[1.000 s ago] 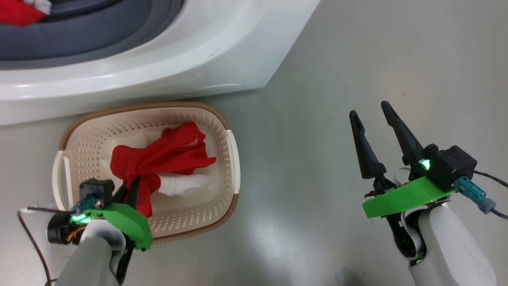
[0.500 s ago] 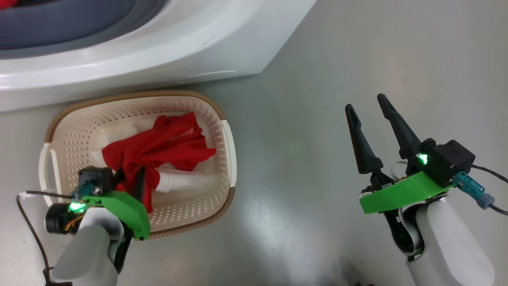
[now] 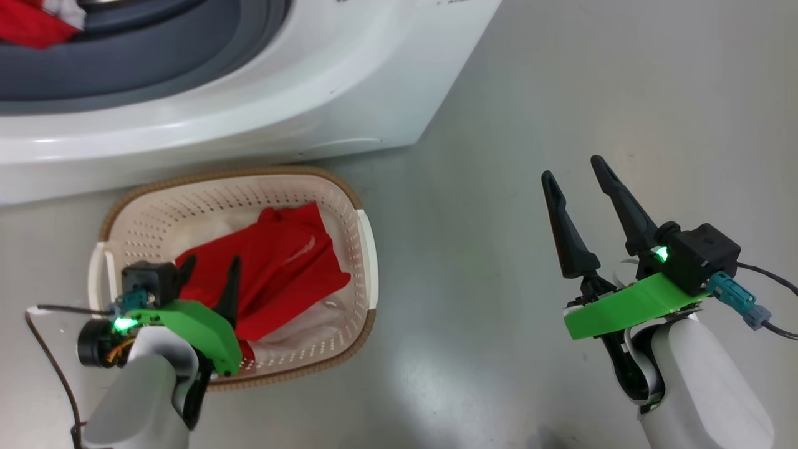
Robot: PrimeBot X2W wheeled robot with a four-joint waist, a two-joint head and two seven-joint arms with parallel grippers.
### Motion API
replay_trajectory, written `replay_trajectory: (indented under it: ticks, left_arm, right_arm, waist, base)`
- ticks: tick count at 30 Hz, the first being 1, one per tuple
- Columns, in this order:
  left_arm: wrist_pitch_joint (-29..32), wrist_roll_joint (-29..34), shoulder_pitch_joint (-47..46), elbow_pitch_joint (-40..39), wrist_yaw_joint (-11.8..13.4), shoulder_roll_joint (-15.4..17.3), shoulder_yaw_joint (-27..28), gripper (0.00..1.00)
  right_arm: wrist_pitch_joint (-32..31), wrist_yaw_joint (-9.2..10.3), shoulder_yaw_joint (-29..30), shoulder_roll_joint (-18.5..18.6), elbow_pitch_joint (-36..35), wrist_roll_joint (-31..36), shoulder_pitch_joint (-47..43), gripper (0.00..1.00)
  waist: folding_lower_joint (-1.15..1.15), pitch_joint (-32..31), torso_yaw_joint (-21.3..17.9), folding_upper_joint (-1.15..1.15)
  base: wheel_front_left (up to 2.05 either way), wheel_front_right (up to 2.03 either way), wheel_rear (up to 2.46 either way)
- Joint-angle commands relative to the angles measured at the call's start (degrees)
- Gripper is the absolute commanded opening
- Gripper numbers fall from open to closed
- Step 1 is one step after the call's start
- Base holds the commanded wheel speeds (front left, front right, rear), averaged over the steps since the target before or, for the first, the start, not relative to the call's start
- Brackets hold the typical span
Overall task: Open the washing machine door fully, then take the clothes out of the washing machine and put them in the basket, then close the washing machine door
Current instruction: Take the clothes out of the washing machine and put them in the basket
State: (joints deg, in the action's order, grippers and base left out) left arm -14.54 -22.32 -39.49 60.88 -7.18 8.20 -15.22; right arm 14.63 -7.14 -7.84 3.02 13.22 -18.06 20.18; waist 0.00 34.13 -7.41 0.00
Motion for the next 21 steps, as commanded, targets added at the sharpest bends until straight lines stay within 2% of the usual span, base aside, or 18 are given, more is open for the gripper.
replay_trajectory:
  ticks: [1, 10, 21]
  left_arm:
    - [-0.46, -0.44, 2.98, -1.87, -0.31, 1.67, 1.36, 1.0]
    - [-0.46, 0.13, 6.92, -8.98, -0.31, 1.72, 4.69, 1.0]
    - [-0.46, 5.85, 13.8, -19.36, -0.31, -0.28, 13.13, 1.0]
  right_arm:
    - [0.37, -0.35, -0.83, -0.14, -0.71, 0.12, -1.63, 1.0]
    - [0.37, -0.35, -0.32, -0.14, 0.46, 0.83, -3.14, 1.0]
    - [0.37, -0.35, 0.42, -0.14, 2.14, 1.59, -7.16, 1.0]
  waist:
    - [0.0, -2.41, 0.67, 0.0]
    - [0.0, -8.62, 1.89, 0.0]
    - [0.0, -17.5, 3.55, 0.0]
  base:
    - [0.0, 0.0, 0.0]
    - [0.0, 0.0, 0.0]
    - [0.0, 0.0, 0.0]
